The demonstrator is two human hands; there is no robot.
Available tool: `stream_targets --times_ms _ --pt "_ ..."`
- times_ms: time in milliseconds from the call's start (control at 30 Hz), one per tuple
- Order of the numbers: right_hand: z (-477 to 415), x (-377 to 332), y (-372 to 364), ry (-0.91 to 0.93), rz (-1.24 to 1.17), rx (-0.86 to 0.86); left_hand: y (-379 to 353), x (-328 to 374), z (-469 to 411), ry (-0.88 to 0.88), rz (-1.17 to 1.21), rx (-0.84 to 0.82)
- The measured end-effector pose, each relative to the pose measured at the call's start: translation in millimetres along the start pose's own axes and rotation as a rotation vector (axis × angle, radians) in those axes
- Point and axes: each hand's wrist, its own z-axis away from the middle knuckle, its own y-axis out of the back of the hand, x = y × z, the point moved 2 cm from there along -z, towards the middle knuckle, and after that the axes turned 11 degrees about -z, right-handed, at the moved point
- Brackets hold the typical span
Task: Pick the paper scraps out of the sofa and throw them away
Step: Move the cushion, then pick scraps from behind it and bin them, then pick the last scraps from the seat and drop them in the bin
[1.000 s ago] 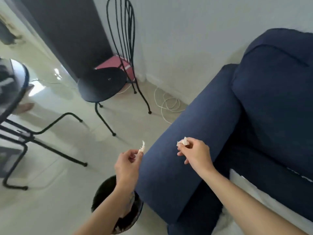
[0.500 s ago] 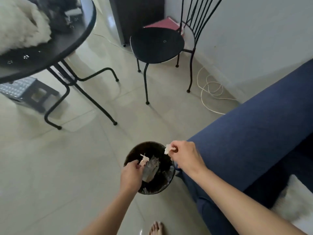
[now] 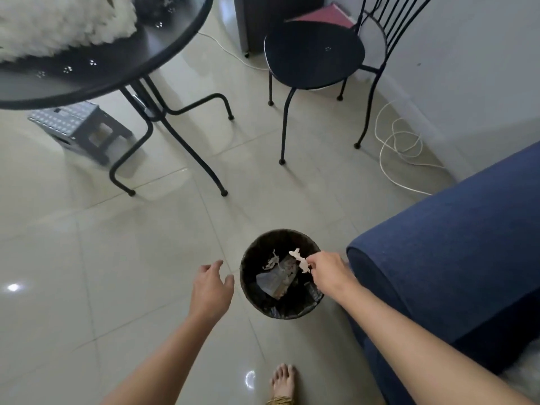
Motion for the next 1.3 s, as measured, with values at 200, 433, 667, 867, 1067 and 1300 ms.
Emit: stream_targets --times_ms 200,433,667,867,1067,1300 --pt "6 -4 11 0.032 -0.188 0.116 1 3 6 -0.009 0.047 0.052" --pt "7 -1 13 0.035 -0.191 0.151 -5 25 13 -0.088 0.106 0.062" --pt "5 10 7 0.036 -0.195 0.040 -6 37 16 -0.116 0.123 0.079" --pt "27 17 42 0.184 -0.217 0.186 6 72 29 -0.265 0.022 0.087" --pt "63 48 109 0.244 -0.268 0.403 12 169 51 -0.508 -0.133 0.020" --pt "117 196 179 -0.047 -0.255 0.586 -28 334 120 -0.811 -0.311 0.024"
